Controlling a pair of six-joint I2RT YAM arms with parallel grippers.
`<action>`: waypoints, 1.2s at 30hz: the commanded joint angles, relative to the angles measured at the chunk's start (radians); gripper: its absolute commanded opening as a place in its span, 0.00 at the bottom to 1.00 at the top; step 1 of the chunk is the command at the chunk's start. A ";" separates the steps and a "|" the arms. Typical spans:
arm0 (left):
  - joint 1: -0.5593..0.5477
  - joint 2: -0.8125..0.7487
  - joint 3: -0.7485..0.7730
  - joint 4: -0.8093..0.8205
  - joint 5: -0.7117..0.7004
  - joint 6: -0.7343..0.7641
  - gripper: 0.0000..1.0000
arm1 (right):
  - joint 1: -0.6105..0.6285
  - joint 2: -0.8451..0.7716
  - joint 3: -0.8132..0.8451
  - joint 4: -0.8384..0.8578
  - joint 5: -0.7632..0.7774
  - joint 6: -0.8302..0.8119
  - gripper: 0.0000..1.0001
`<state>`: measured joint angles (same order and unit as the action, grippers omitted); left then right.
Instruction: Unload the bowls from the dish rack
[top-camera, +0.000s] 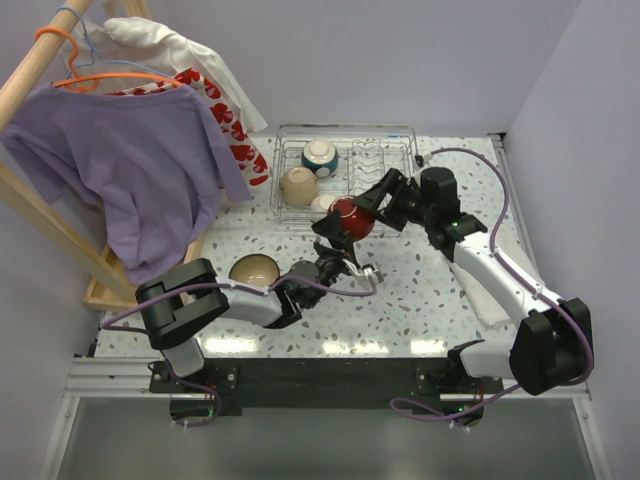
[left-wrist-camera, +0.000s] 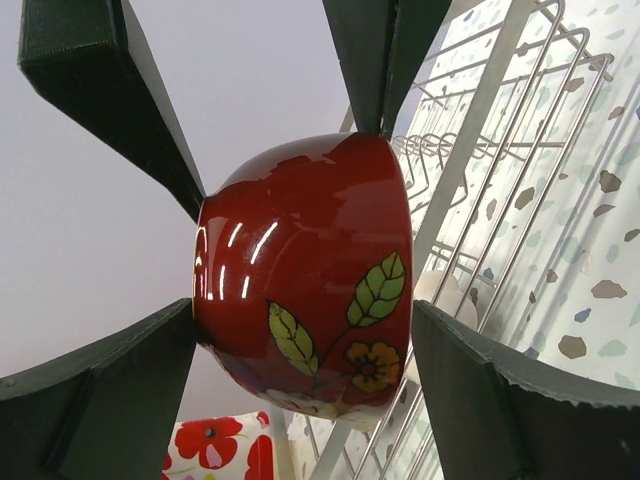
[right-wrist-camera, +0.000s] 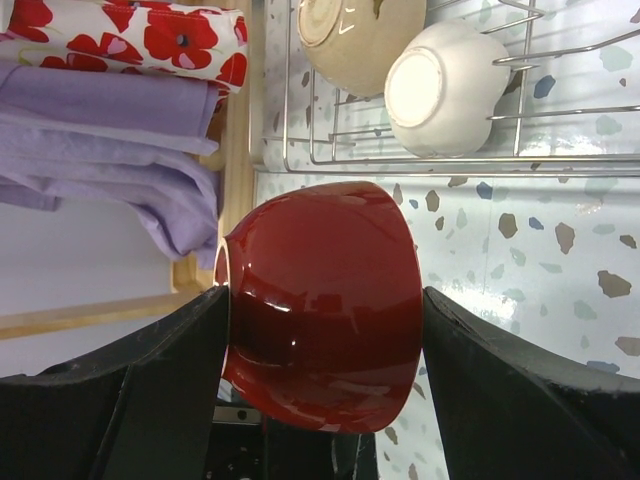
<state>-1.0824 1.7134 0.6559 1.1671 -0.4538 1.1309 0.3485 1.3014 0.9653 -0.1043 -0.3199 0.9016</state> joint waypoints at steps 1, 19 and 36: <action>-0.008 0.008 -0.006 0.309 0.018 0.055 0.89 | 0.001 -0.045 0.018 0.092 -0.054 0.033 0.00; -0.017 0.034 -0.004 0.344 -0.029 0.105 0.30 | 0.009 -0.042 0.018 0.087 -0.048 0.026 0.03; -0.031 -0.015 -0.041 0.381 -0.124 0.081 0.00 | 0.010 -0.039 0.006 0.094 -0.073 -0.007 0.76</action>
<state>-1.1095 1.7317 0.6319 1.2114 -0.5293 1.2163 0.3592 1.3014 0.9531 -0.1123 -0.3363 0.8894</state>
